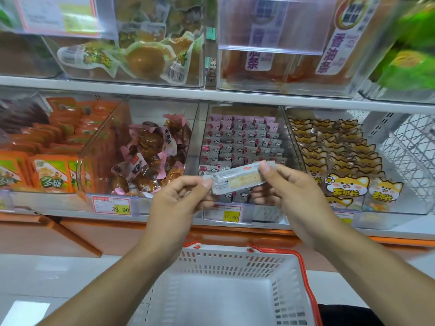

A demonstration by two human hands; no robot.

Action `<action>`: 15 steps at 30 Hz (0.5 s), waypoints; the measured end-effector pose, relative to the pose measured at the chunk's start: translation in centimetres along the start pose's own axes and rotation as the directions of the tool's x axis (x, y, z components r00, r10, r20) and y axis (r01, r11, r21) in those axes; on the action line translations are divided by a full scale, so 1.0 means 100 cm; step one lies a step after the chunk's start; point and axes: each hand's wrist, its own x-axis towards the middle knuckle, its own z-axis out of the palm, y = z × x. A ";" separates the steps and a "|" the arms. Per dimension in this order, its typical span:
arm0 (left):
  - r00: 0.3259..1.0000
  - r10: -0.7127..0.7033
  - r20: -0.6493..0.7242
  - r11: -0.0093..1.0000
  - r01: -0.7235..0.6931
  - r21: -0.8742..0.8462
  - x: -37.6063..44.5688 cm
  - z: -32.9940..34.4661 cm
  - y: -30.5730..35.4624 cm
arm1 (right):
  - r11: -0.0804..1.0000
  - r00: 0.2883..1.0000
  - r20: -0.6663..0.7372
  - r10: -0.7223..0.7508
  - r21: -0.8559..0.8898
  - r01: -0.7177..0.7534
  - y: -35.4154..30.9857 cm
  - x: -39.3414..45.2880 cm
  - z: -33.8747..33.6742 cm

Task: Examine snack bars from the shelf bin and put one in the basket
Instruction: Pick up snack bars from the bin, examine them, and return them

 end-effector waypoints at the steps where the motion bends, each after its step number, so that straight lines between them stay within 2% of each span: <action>1: 1.000 -0.006 -0.012 1.000 0.006 -0.001 0.001 0.000 -0.001 | 0.999 1.000 0.005 0.025 0.030 -0.026 -0.001 0.001 -0.001; 5: 0.998 -0.050 -0.024 0.997 0.048 -0.061 0.004 0.000 -0.001 | 0.965 0.993 0.018 0.119 0.233 -0.120 -0.002 0.005 -0.001; 10: 0.988 -0.080 -0.131 0.996 0.084 0.024 0.005 -0.004 -0.005 | 0.924 0.981 -0.044 0.188 0.347 -0.161 0.003 0.004 0.005; 12: 0.987 -0.088 -0.131 0.994 0.095 0.052 0.006 -0.005 -0.005 | 0.913 0.982 -0.047 0.183 0.378 -0.152 0.005 0.004 0.006; 15: 0.988 -0.102 -0.120 0.991 0.112 0.077 0.005 -0.006 -0.004 | 0.937 0.995 -0.007 0.104 0.336 -0.096 0.003 0.004 0.005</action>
